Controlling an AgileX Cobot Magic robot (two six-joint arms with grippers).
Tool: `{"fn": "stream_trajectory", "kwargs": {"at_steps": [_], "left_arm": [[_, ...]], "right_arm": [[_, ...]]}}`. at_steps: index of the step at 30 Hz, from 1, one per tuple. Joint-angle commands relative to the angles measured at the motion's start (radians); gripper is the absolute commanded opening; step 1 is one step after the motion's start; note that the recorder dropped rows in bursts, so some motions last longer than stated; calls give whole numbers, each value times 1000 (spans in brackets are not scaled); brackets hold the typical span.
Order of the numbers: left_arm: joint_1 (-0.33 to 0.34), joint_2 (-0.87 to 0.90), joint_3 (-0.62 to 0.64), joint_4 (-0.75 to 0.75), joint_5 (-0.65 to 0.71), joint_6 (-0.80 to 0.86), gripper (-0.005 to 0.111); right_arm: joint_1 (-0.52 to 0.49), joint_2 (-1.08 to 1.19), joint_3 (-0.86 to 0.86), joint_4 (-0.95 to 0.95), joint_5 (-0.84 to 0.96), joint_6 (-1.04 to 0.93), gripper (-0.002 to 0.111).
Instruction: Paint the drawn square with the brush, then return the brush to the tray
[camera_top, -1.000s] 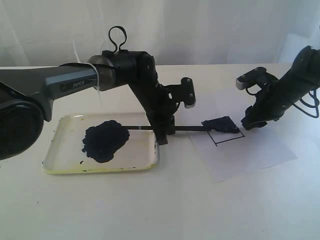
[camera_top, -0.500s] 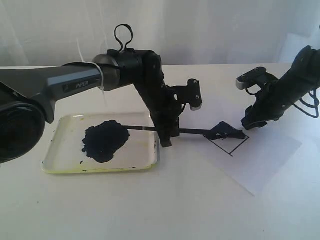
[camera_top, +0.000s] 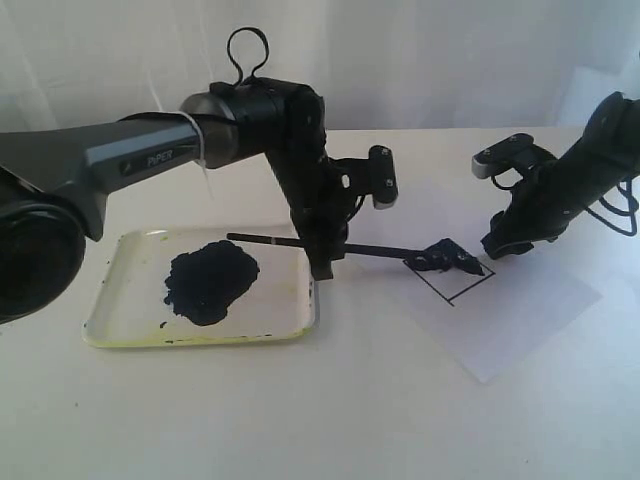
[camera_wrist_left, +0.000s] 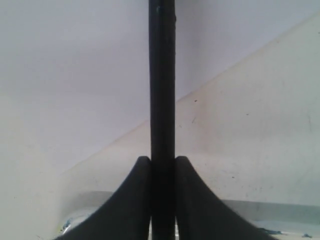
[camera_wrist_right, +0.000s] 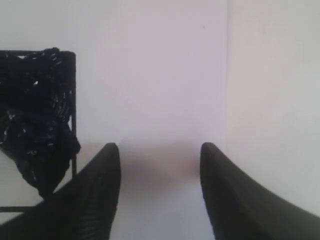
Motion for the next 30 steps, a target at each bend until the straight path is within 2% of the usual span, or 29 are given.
{"fn": "stream_trajectory", "kwargs": {"at_steps": [1, 9, 30], "left_arm": [[-2, -25, -6, -51, 10, -13, 0], [-4, -27, -6, -140, 29, 40, 0], [-4, 11, -6, -163, 6, 44, 0]], "right_arm": [[0, 18, 4, -13, -10, -4, 47], [0, 18, 4, -13, -10, -4, 47], [0, 18, 4, -13, -5, -4, 47]]}}
